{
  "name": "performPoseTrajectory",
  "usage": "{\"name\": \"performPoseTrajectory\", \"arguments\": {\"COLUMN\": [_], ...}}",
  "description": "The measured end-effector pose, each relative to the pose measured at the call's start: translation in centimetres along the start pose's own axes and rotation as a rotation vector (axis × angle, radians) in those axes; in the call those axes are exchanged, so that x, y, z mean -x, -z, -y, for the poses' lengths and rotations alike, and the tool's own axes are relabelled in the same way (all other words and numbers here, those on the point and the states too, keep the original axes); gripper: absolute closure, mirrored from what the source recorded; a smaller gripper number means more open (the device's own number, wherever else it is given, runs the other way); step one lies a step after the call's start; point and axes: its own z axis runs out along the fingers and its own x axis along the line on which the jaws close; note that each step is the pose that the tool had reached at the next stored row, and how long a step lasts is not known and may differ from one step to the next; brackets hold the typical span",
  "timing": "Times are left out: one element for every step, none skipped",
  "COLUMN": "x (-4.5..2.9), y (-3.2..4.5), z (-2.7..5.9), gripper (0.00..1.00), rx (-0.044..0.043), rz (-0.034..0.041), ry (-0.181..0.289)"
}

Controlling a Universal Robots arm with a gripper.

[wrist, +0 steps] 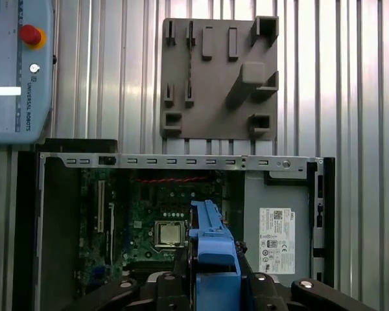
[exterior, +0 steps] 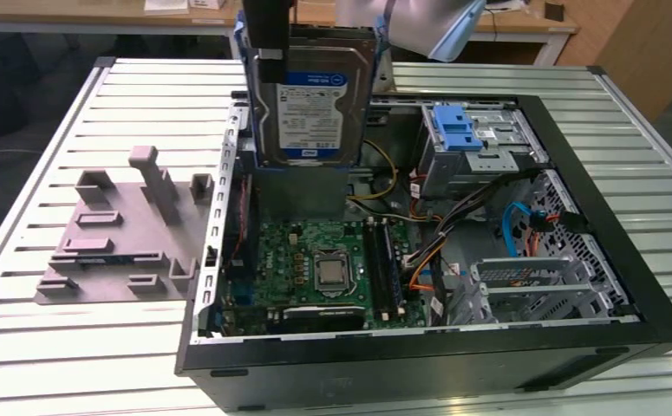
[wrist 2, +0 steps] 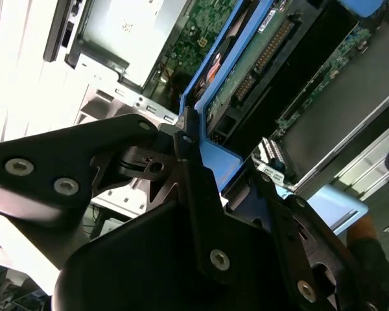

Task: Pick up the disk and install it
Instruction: 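Pick up the disk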

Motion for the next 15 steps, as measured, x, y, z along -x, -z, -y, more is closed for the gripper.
{"name": "performPoseTrajectory", "arguments": {"x": [-0.03, -0.05, -0.06, -0.08, -0.09, -0.10, -0.11, -0.12, -0.12, -0.12, -0.13, -0.13, -0.13, -0.14, -0.14], "y": [0.00, 0.01, 0.02, 0.02, 0.03, 0.04, 0.04, 0.04, 0.04, 0.04, 0.04, 0.04, 0.05, 0.04, 0.04], "z": [0.31, 0.63, 0.94, 1.27, 1.55, 1.82, 2.06, 2.26, 2.44, 2.61, 2.78, 2.93, 3.06, 3.17, 3.31], "gripper": [0.64, 0.64, 0.64, 0.64, 0.64, 0.64, 0.64, 0.64, 0.64, 0.64, 0.64, 0.64, 0.64, 0.64, 0.64], "rx": [-0.0001, 0.0000, 0.0000, 0.0000, 0.0000, 0.0000, 0.0000, 0.0000, 0.0000, 0.0000, 0.0000, 0.0000, 0.0000, 0.0000, 0.0000], "rz": [0.0001, 0.0000, 0.0000, 0.0001, 0.0001, 0.0000, 0.0000, 0.0001, 0.0001, 0.0000, 0.0001, 0.0000, 0.0000, 0.0001, 0.0001], "ry": [0.000, 0.000, 0.000, 0.000, 0.000, 0.000, 0.000, 0.000, 0.000, 0.000, 0.000, 0.000, 0.000, 0.000, 0.000]}}
